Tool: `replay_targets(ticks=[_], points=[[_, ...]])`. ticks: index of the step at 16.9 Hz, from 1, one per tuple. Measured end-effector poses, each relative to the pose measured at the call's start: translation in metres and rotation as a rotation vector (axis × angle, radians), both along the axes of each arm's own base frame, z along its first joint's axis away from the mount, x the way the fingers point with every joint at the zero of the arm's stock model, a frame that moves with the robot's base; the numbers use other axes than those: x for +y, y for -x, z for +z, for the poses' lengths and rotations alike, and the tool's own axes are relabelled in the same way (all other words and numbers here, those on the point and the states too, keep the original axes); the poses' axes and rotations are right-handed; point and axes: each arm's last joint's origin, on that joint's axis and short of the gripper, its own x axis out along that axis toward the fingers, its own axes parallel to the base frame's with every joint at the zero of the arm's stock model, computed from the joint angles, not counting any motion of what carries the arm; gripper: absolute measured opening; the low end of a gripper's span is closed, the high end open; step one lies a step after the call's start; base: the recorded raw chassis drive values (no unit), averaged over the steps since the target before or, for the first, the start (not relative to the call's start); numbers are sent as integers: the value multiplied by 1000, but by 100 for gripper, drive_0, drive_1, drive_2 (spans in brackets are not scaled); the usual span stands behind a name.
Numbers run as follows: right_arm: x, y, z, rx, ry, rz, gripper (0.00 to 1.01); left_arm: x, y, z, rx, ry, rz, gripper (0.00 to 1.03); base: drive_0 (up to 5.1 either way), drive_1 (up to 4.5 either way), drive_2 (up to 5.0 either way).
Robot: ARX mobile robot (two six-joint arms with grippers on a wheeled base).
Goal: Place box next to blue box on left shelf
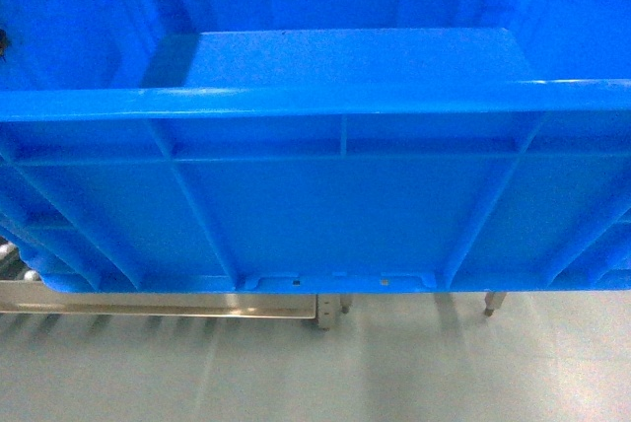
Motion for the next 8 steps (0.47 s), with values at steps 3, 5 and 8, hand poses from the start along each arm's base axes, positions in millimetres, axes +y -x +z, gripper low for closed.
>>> replay_targets(ticks=[3, 5, 8], points=[[0, 0, 0, 3, 0, 0, 9, 0, 0, 0, 0, 0, 0, 6, -493, 244, 244], [0, 0, 0, 2, 0, 0, 9, 0, 0, 0, 0, 0, 0, 6, -495, 241, 241], [0, 0, 0, 3, 0, 0, 9, 0, 0, 0, -2, 0, 0, 6, -495, 241, 241]])
